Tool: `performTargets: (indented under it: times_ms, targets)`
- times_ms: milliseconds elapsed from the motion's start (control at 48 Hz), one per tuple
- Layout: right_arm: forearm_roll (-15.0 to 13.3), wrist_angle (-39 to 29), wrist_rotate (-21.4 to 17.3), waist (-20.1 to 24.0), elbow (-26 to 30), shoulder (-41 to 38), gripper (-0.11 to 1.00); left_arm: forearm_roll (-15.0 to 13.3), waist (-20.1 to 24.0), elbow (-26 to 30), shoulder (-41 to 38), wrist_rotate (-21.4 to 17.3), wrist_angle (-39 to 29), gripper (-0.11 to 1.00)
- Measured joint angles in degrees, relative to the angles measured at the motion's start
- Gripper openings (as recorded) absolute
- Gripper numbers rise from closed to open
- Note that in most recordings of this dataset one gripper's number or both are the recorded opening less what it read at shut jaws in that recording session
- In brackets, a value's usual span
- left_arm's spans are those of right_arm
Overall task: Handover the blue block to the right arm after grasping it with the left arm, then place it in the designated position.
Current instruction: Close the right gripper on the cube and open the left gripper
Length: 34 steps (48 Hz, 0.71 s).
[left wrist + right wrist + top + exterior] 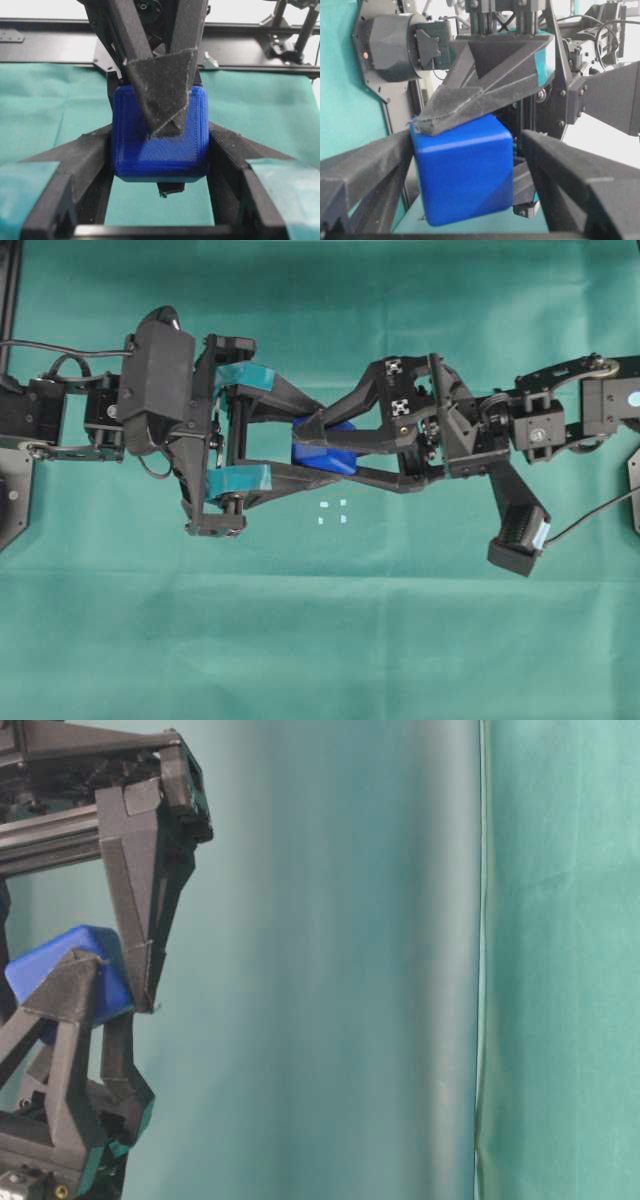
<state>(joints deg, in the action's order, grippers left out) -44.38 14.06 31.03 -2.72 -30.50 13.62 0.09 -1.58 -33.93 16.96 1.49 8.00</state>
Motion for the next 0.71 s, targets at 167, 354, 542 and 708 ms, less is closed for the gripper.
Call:
performTargets:
  times_ms: [167,354,542,708]
  targets:
    - [-0.09,-0.79,-0.18,0.09,0.0,0.0,0.7,-0.09,0.0,0.09,0.09,0.0,-0.09,0.47]
    - [0.0,-3.6,-0.35,0.53,0.0,0.0,0.56,-0.09,0.26,0.0,0.0,0.09,-0.53,0.47]
    - [0.09,-4.75,-0.53,0.7,0.0,0.0,0.56,-0.09,0.35,0.0,0.0,0.09,-1.05,0.47]
    - [0.18,-5.01,-0.44,0.7,0.0,0.0,0.56,-0.09,0.35,0.0,0.0,0.09,-1.14,0.47]
